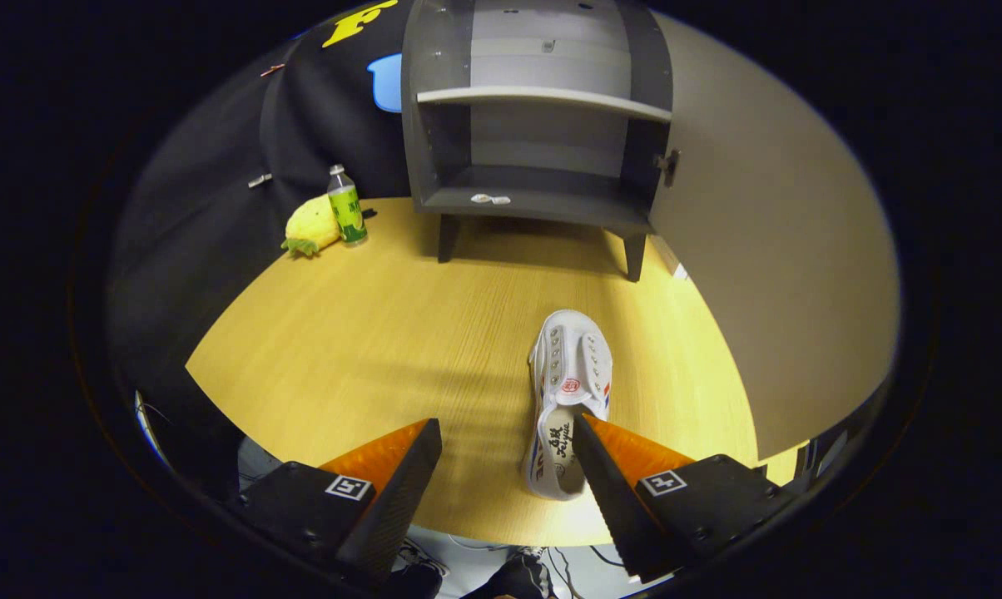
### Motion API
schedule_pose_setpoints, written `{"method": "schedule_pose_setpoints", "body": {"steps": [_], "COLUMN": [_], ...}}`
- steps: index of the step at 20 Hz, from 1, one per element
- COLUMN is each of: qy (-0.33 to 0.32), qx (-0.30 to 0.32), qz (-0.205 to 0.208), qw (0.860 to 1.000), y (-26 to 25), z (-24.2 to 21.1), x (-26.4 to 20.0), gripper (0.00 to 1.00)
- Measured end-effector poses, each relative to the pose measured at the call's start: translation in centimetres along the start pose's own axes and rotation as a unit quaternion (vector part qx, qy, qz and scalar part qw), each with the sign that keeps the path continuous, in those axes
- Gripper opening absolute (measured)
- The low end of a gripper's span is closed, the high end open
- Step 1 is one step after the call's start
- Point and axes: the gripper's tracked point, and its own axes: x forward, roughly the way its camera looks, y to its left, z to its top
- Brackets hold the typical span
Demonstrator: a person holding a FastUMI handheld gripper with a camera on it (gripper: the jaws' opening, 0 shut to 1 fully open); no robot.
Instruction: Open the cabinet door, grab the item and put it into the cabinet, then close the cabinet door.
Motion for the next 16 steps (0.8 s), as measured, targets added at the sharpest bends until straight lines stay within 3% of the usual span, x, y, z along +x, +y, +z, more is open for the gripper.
{"method": "schedule_pose_setpoints", "body": {"steps": [7,13,16], "qy": [0.059,0.042,0.066], "qx": [0.026,0.0,-0.005], "qz": [0.0,0.007,0.0], "qw": [0.998,0.999,0.998], "y": [-0.9,-0.9,-1.5], "z": [-1.7,-1.0,-2.2], "x": [6.5,7.0,7.8], "gripper": [1.0,0.99,0.97]}}
